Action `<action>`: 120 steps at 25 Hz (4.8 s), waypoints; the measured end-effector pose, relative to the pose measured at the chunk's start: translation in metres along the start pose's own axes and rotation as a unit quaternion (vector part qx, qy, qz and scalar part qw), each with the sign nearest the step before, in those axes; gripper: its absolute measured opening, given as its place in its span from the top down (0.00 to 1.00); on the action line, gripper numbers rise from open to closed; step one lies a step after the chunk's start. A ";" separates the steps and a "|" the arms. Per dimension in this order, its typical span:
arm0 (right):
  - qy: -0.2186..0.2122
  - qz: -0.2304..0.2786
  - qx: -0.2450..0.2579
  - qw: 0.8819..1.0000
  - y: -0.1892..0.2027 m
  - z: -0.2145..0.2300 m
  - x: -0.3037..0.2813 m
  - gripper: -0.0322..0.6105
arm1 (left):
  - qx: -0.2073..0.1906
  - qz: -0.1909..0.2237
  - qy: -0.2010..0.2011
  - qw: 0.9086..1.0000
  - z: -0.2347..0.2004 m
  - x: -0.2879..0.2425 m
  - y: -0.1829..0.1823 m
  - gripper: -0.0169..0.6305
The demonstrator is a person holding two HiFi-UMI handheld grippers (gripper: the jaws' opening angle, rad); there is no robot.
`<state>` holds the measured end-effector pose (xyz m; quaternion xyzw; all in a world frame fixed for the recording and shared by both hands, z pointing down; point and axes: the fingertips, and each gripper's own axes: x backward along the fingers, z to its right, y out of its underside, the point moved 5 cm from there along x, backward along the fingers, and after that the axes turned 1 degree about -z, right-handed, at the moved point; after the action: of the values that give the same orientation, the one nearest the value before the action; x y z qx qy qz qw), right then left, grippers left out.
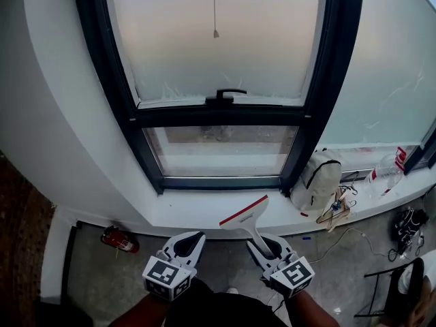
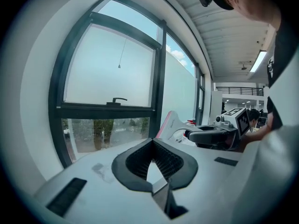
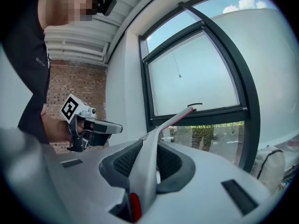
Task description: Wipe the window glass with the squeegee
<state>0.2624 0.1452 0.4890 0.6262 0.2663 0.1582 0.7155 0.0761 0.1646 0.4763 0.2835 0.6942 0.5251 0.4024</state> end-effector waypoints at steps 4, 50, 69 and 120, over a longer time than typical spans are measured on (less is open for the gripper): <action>-0.010 -0.001 0.034 0.999 -0.009 0.011 -0.032 0.84 | 0.017 0.005 -0.030 0.999 -0.032 -0.002 0.003 0.97; -0.089 -0.116 0.518 0.843 -0.224 0.076 -0.629 0.84 | 0.023 0.032 -0.078 0.996 -0.406 -0.079 -0.059 0.97; -0.075 -0.127 0.522 0.840 -0.220 0.134 -0.580 0.84 | 0.009 0.023 -0.062 0.998 -0.380 -0.132 -0.072 0.97; 0.041 -0.207 0.497 0.842 -0.226 0.294 -0.393 0.84 | -0.021 0.013 0.017 1.000 -0.294 -0.202 -0.085 0.97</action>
<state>0.0906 -0.3514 0.3609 0.8210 0.4621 -0.1214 0.3126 -0.0693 -0.1719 0.4839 0.2749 0.6860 0.5496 0.3895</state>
